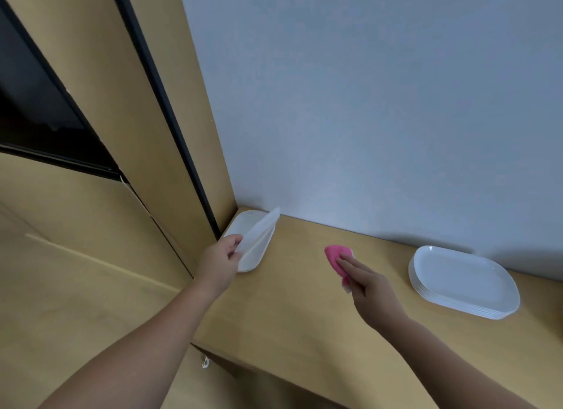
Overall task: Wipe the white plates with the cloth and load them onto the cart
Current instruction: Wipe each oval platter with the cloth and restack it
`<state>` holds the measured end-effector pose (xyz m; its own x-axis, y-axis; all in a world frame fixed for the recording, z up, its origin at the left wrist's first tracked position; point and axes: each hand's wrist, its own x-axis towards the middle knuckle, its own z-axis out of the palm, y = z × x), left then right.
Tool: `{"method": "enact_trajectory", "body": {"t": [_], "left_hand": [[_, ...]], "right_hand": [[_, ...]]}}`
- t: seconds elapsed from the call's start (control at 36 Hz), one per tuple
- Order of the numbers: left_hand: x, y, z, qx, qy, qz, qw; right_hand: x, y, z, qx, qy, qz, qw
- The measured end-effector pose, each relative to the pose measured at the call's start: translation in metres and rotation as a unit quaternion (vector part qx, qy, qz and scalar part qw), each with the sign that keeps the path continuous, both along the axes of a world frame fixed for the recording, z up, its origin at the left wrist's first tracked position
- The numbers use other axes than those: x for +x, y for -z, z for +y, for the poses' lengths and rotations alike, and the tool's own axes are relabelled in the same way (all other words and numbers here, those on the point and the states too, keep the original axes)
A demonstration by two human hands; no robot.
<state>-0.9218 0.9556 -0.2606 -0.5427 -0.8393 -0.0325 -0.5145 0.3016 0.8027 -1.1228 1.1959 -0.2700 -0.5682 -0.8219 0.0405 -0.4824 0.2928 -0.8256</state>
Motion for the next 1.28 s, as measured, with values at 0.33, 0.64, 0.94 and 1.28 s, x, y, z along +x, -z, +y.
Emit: {"method": "enact_trajectory", "body": {"t": [0.33,0.64,0.94,1.28], "left_hand": [[0.018,0.037,-0.037,-0.129,0.079,-0.168,0.974],[0.018,0.057,-0.041,-0.087,0.142,-0.249,0.954],[0.011,0.062,-0.046,0.037,0.133,-0.200,0.970],[-0.016,0.073,-0.051,-0.064,0.179,-0.280,0.941]], "right_hand": [[0.022,-0.003,-0.026,0.011,0.027,0.015,0.999],[0.041,0.002,-0.042,0.033,0.037,0.034,0.998],[0.044,0.003,-0.040,0.042,0.047,0.035,0.997],[0.032,0.005,-0.034,0.025,0.048,0.049,0.997]]}}
